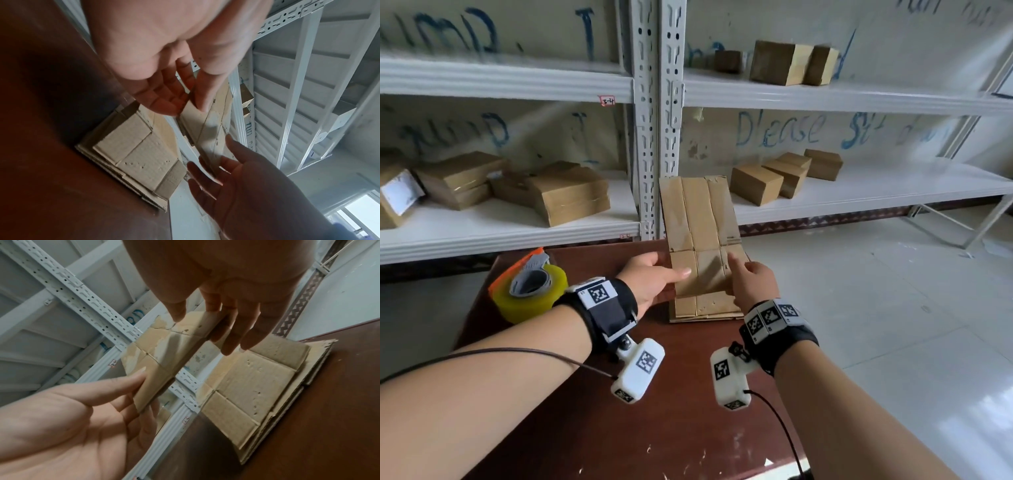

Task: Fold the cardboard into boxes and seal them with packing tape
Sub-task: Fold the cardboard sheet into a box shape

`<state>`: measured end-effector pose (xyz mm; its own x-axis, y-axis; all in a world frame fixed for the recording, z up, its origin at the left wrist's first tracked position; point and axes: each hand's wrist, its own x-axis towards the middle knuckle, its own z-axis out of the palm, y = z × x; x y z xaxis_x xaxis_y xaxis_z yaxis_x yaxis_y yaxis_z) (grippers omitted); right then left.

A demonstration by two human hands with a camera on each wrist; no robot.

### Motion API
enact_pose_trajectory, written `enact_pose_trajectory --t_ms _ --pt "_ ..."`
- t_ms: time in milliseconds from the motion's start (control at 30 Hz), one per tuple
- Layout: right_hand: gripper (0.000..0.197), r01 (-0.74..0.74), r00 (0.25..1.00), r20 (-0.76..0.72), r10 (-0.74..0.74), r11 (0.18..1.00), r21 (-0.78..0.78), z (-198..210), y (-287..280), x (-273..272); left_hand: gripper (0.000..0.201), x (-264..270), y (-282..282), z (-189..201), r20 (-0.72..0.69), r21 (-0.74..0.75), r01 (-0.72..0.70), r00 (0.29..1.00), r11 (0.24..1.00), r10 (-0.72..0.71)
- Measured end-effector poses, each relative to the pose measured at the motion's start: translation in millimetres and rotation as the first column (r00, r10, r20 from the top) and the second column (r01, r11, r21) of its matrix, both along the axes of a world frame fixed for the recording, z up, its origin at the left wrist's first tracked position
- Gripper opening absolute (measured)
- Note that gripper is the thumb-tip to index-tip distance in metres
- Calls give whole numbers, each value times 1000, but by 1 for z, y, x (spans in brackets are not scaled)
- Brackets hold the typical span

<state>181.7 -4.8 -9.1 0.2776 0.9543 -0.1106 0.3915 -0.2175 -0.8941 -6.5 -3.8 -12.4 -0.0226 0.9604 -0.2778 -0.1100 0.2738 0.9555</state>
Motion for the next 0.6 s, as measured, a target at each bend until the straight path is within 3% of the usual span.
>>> enact_pose_trajectory --t_ms 100,233,400,600 --pt "56 6 1000 1 -7 998 66 5 -4 -19 26 -19 -8 3 -10 34 29 1000 999 -28" --pt "68 8 1000 -26 -6 996 93 6 -7 -38 35 -43 -19 4 -85 66 88 993 994 -82" --pt "44 -66 998 21 64 988 142 13 -8 -55 52 -73 -37 5 -198 155 153 973 976 -121" --pt "41 -116 993 31 112 977 179 15 -16 -90 18 -97 -64 19 -193 170 111 978 979 -78"
